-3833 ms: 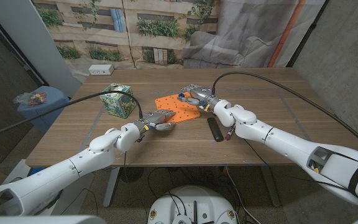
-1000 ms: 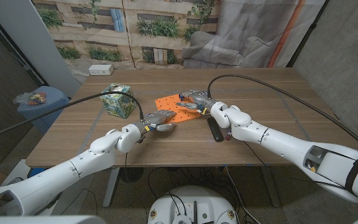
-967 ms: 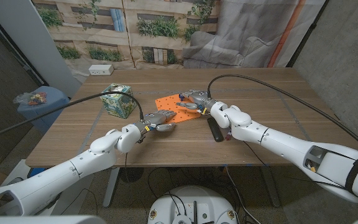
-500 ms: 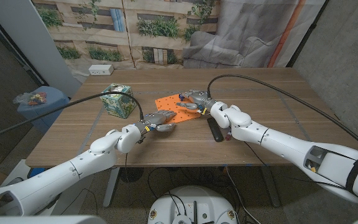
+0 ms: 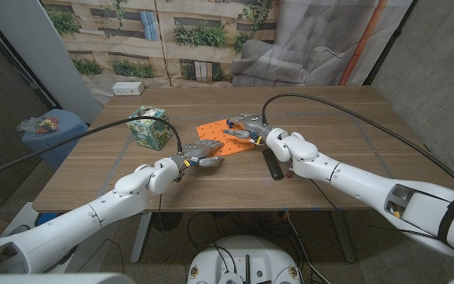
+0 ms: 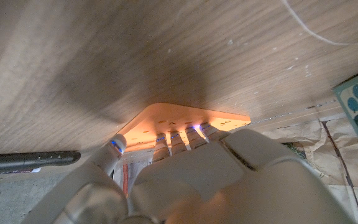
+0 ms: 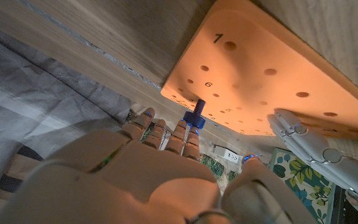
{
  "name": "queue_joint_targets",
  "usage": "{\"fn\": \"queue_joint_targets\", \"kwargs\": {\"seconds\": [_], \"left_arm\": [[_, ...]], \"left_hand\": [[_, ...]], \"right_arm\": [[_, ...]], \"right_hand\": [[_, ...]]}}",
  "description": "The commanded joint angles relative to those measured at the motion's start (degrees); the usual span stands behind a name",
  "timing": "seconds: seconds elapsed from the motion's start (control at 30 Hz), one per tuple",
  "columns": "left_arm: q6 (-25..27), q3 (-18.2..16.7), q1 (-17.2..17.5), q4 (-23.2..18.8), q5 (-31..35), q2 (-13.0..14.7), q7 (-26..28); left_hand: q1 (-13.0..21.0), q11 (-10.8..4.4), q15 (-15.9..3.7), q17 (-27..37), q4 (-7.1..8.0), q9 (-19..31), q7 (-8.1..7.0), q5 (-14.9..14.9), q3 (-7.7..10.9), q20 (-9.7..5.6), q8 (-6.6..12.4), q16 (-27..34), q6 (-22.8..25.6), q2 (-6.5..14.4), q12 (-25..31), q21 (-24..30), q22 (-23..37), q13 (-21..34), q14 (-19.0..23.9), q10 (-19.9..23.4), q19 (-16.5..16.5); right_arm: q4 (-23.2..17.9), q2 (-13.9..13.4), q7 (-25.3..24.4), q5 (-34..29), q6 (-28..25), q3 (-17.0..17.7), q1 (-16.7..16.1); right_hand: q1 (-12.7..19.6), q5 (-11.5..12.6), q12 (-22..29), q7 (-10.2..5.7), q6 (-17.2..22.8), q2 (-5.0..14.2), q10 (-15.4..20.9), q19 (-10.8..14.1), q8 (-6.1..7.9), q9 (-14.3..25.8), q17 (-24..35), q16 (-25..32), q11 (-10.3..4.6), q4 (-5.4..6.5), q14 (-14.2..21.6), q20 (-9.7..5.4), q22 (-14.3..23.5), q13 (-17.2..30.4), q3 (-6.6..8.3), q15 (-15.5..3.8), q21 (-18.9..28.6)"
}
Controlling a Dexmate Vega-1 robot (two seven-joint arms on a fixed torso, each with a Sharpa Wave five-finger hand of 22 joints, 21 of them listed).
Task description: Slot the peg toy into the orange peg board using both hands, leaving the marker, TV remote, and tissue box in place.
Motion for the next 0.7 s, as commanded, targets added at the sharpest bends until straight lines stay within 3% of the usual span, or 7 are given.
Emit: {"fn": "queue_joint_targets", "kwargs": {"seconds": [0.03, 0.7], "left_arm": [[0.1, 0.1, -0.3, 0.4, -0.4, -0.2, 0.4], [-0.5, 0.2, -1.1, 1.3, -0.8, -0.4, 0.3]], "left_hand": [[0.1, 0.30, -3.27, 0.3, 0.07, 0.4, 1.17, -0.2, 0.40, -9.21, 0.44, 0.5, 2.2, 5.1, 0.3, 0.4, 0.3, 0.3, 2.8, 2.6, 1.0], [0.0, 0.30, -3.30, 0.3, 0.11, 0.4, 1.20, -0.2, 0.50, -9.20, 0.46, 0.5, 2.3, 5.1, 0.3, 0.4, 0.3, 0.3, 2.9, 2.6, 1.1]], "right_arm": [[0.5, 0.6, 2.5, -0.4, -0.4, -0.7, 0.8], [0.8, 0.7, 4.5, 1.0, -1.2, -0.8, 1.0]], "right_hand": [[-0.6, 0.4, 0.2, 0.07, 0.6, 1.70, 0.6, -0.3, 0.04, 0.2, 0.1, 0.3, 0.06, 0.57, -0.1, -0.14, 0.1, 0.3, 0.06, -0.20, 0.3], [-1.8, 0.6, 0.4, 0.28, 1.7, 1.85, 1.6, -0.6, 0.13, 0.2, 0.1, 0.4, 0.22, 1.40, -0.1, -0.08, 0.2, 0.3, -0.11, -0.29, 0.3]]}}
